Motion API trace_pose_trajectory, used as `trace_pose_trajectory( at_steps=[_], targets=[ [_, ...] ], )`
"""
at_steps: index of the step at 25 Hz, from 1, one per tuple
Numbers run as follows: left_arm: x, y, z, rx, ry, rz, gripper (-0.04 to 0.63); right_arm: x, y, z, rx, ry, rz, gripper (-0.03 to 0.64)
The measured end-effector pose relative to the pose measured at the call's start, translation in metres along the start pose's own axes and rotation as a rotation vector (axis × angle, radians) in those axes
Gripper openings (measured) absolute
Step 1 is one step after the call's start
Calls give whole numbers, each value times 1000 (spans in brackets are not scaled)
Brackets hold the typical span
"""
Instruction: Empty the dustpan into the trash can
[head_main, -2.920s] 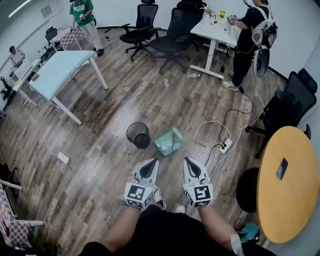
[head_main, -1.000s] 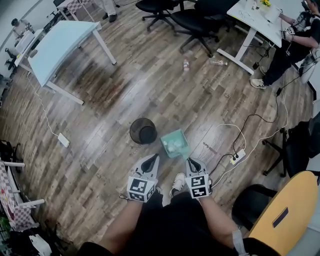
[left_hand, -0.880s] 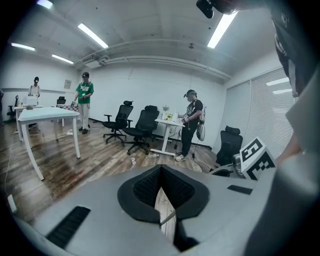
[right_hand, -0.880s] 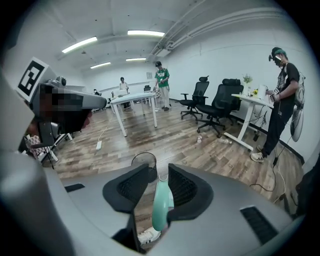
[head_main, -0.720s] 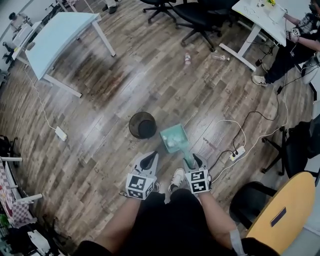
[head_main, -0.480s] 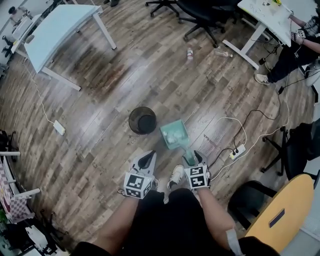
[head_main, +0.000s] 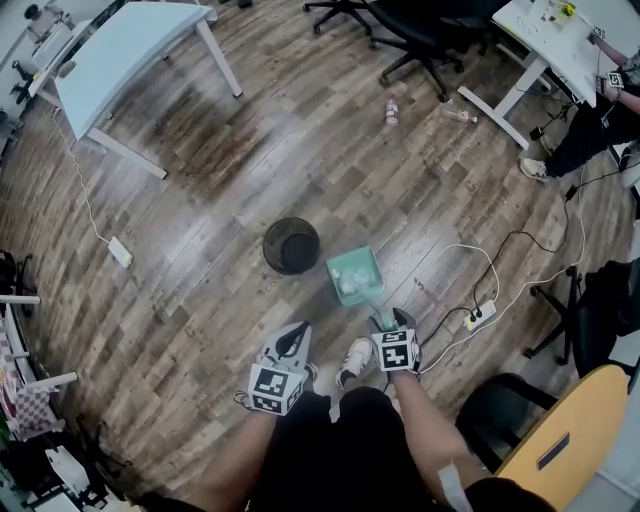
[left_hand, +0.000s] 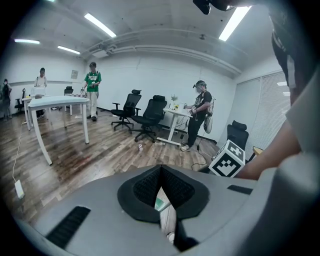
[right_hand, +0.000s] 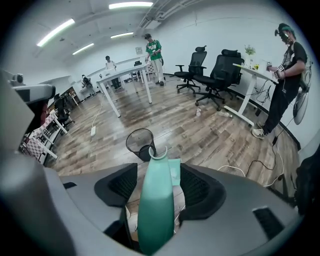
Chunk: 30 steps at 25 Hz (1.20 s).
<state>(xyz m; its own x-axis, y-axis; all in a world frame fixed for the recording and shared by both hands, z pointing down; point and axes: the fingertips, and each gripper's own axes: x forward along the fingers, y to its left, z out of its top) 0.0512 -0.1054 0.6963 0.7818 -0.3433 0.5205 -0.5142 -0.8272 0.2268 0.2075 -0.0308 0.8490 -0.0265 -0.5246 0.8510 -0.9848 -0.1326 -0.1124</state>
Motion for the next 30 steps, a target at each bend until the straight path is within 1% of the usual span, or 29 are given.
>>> trace_pose_trajectory(
  at_steps=[7,12,15,17,20,24,30],
  targets=[
    [-1,4,0,-19,-16,13,12,16,-4,-5,24,24,6,276],
    [0,6,-8,-33,-13,29,12,21,-4,-8,38,37,-7,273],
    [1,7,-13,-51,-12,34,12,24,-8,-7,28,51,-37,216],
    [1,5,-18,-60,-9,33,12,27,-11,-10,24,67,-59,160],
    [0,1,-23,-67,-3,33,12,25,-9,-11,-4,80,-58,112],
    [-2,1,-29,-74,8,39,12,25,-8,-11,-39,77,-65,101],
    [-11,4,-39,-79,25,47,12,25,-5,-7,-46,84,-70,100]
  ],
)
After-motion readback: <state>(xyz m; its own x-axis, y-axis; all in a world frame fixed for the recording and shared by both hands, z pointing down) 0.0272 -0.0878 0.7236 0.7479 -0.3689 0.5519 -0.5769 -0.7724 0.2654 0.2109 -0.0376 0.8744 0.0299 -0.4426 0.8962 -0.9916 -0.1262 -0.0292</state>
